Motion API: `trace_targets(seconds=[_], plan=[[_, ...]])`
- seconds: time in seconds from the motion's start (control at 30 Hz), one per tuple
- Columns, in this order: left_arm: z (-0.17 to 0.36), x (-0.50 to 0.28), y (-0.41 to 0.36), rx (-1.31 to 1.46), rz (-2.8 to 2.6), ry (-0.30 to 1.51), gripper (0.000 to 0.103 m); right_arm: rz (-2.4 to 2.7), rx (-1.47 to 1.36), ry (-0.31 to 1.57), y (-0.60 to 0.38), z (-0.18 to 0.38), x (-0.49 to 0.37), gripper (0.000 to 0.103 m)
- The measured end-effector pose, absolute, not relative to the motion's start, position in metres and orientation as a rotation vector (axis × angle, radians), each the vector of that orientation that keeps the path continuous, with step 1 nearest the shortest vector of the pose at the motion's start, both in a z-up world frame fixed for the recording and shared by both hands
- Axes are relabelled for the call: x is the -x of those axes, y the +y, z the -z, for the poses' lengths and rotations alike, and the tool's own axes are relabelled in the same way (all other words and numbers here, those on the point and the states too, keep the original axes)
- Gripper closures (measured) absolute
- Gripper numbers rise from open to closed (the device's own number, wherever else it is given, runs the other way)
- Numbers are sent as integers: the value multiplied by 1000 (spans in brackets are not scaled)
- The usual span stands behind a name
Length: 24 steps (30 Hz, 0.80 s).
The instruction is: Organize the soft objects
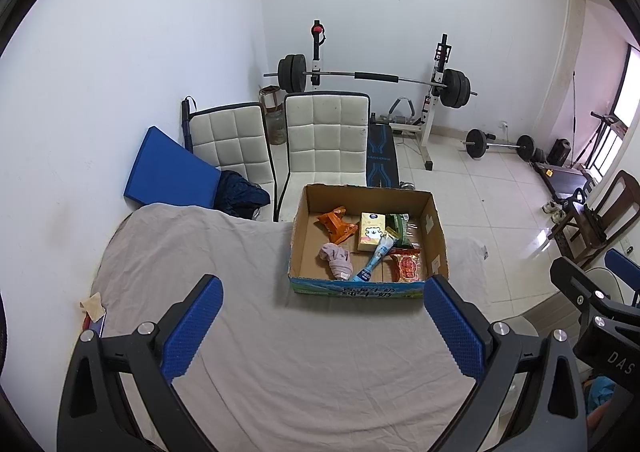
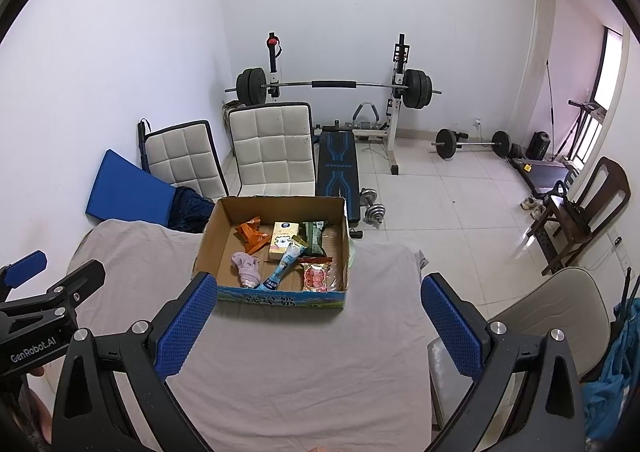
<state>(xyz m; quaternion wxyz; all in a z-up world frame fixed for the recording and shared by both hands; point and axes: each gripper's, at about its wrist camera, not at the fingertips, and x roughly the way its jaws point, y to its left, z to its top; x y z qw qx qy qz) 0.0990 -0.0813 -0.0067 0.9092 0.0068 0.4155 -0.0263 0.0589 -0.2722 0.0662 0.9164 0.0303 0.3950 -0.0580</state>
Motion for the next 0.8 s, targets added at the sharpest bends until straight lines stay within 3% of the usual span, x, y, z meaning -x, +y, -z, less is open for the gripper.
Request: trace_targets(seconds=[0.8], plan=[[2,-101,-74,-17,53,849,0,108,-44,799,-278,-71,-55,0]])
